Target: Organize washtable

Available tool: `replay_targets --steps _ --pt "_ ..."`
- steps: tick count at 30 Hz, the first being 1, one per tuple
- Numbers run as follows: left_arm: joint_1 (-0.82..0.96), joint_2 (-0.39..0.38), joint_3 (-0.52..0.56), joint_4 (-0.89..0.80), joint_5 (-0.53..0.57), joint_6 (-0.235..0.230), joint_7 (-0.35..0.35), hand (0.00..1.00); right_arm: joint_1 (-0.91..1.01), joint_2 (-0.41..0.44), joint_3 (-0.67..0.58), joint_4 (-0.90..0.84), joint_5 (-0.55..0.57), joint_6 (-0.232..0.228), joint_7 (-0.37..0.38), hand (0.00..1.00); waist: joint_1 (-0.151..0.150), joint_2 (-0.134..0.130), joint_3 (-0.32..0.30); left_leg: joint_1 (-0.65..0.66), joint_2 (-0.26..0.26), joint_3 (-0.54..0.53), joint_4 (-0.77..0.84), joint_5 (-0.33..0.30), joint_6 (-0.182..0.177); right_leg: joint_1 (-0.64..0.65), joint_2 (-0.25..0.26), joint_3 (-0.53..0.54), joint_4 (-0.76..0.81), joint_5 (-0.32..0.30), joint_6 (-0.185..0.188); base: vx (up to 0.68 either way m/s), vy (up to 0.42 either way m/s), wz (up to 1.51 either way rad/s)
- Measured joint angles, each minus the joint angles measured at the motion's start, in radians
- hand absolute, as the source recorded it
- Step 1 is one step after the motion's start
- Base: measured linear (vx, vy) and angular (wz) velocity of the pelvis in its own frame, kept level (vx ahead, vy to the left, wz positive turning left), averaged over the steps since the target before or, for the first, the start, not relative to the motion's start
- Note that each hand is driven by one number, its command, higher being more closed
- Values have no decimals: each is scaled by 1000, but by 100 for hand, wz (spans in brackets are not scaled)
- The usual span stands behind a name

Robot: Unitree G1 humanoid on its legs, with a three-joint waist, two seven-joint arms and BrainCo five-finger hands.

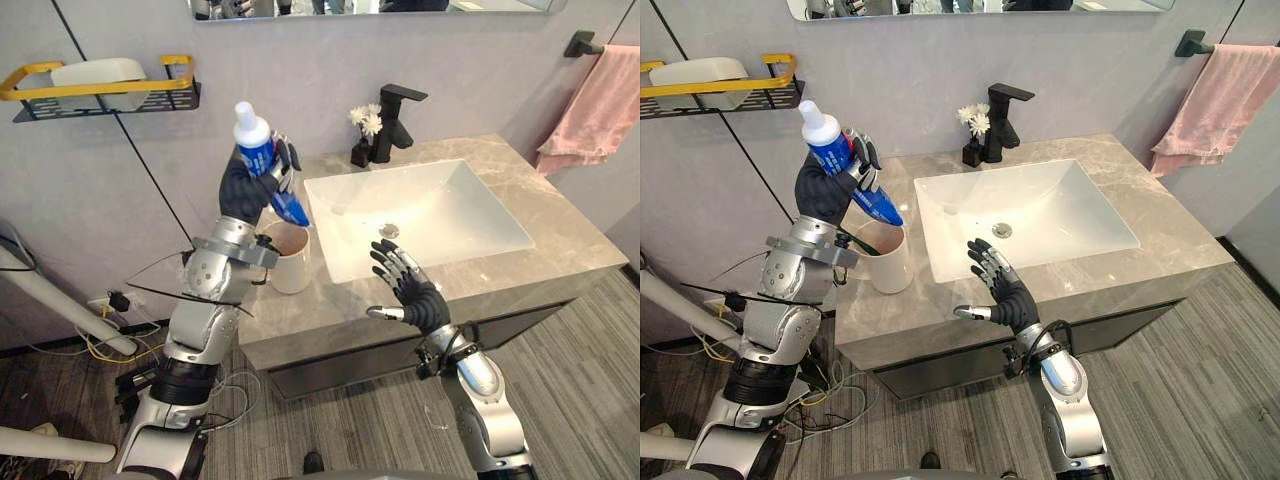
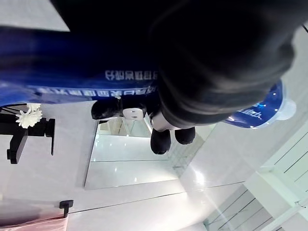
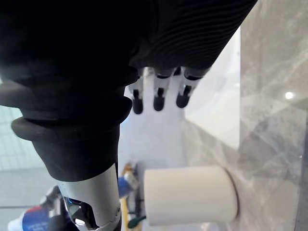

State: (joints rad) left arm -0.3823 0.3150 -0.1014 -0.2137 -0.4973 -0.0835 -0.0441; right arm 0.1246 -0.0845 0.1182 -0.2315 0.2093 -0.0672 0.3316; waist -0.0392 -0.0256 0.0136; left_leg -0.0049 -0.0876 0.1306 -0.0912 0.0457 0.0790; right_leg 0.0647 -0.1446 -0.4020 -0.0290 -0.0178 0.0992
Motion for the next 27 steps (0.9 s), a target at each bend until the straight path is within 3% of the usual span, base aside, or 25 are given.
replay_targets --steps 27 --pt "61 -56 1 -40 4 0 -17 100 12 1 -1 0 16 2 0 0 0 8 10 -14 1 -1 0 0 0 -14 1 1 0 0 -1 0 0 0"
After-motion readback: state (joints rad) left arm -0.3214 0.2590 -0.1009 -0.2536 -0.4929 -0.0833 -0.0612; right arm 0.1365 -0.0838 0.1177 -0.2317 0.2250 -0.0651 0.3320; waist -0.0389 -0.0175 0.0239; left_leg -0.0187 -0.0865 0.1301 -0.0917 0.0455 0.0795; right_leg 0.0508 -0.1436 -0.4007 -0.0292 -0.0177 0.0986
